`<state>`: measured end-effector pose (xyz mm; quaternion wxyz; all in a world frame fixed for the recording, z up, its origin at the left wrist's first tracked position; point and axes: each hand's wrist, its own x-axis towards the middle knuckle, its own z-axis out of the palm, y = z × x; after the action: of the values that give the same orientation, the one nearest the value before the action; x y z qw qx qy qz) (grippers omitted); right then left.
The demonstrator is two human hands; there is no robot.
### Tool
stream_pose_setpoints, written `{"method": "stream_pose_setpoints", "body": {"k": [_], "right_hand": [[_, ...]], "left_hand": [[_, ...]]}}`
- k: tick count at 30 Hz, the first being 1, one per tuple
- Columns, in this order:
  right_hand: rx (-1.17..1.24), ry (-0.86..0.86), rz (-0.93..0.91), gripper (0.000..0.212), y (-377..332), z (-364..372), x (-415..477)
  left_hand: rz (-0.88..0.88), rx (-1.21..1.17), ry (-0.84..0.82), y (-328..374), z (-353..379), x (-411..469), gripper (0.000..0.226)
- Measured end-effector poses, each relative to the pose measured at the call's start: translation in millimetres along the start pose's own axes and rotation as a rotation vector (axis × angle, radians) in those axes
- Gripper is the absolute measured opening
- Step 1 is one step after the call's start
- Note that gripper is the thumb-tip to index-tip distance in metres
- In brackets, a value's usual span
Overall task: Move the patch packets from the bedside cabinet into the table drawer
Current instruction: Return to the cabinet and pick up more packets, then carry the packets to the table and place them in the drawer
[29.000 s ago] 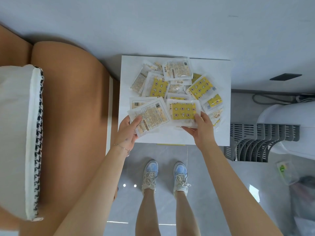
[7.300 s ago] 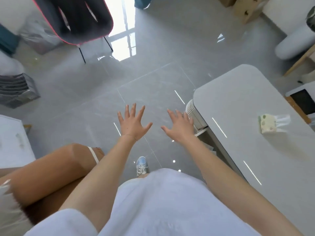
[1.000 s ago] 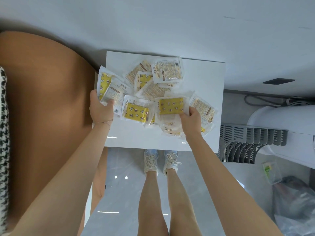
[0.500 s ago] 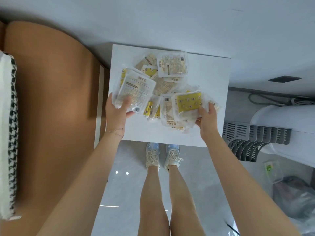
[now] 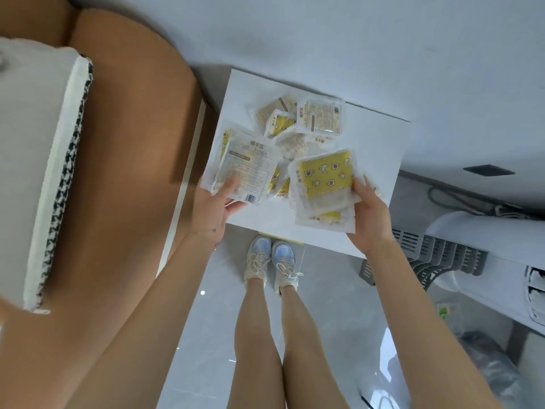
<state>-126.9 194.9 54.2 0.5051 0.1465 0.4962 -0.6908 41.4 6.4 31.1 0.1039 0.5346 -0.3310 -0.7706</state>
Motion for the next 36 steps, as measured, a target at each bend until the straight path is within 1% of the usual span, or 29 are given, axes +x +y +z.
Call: {"method": "stream_pose_setpoints", "body": {"k": [2,4,7,10,12,14,17,19,20,22,24,29,32,34,35,36], "right_hand": [[-0.046,-0.073,-0.004,0.034,-5.2,14.2,-6.2],[-0.085,-0.104,0.004,0.036,-8.7,28.0,-9.4],[-0.21,-0.147,0.007,0.038,-11.2,51.6,-11.3],[-0.397,-0.146,0.011,0.037,-8.6,77.0,-14.2],[-0.539,-0.152,-0.013,0.029,-4.1,93.7,-18.6],[-0.666,-0.15,-0.039,0.023,2.1,112.1,-25.7],[-0.834,-0.146,-0.069,0.021,18.6,139.6,-38.5],[-0.924,-0.163,-0.071,0.021,32.4,157.0,-49.5],[-0.954,-0.172,-0.064,0.021,39.7,165.5,-55.8],[-1.001,-0.196,-0.034,0.022,55.2,181.9,-70.8],[-1.044,-0.227,-0.009,0.024,71.0,199.4,-88.4],[-1.112,-0.296,0.04,0.029,125.8,243.4,-127.0],[-1.121,-0.325,0.018,0.028,175.7,268.4,-147.3],[-1.097,-0.346,0.008,0.024,214.5,284.3,-163.4],[-1.079,-0.359,0.009,0.022,234.7,292.1,-173.3],[-1.061,-0.368,0.018,0.022,255.2,299.9,-184.2]], "left_hand": [[0.033,0.005,0.015,7.2,-9.6,-15.8,0.051],[0.071,-0.012,0.038,14.3,-18.1,-32.2,0.046],[0.139,-0.077,0.08,23.4,-30.2,-55.9,0.04],[0.193,-0.195,0.137,31.0,-43.2,-79.0,0.037],[0.212,-0.266,0.186,32.9,-54.8,-95.1,0.035],[0.224,-0.313,0.242,32.4,-70.0,-111.7,0.039],[0.237,-0.341,0.329,29.2,-97.8,-141.3,0.046],[0.237,-0.365,0.385,24.6,-118.4,-163.4,0.043],[0.238,-0.391,0.41,22.7,-128.8,-175.1,0.037],[0.232,-0.467,0.459,16.2,-149.3,-199.9,0.026],[0.241,-0.535,0.494,7.6,-170.4,-223.6,0.024],[0.307,-0.701,0.552,-16.6,-233.7,-271.0,0.029],[0.33,-0.808,0.617,-38.2,-278.1,-292.6,0.042],[0.322,-0.845,0.652,-54.6,-312.1,-307.2,0.048],[0.316,-0.855,0.658,-62.3,-330.0,-315.3,0.048],[0.309,-0.864,0.666,-69.1,-348.3,-325.1,0.043]]}}
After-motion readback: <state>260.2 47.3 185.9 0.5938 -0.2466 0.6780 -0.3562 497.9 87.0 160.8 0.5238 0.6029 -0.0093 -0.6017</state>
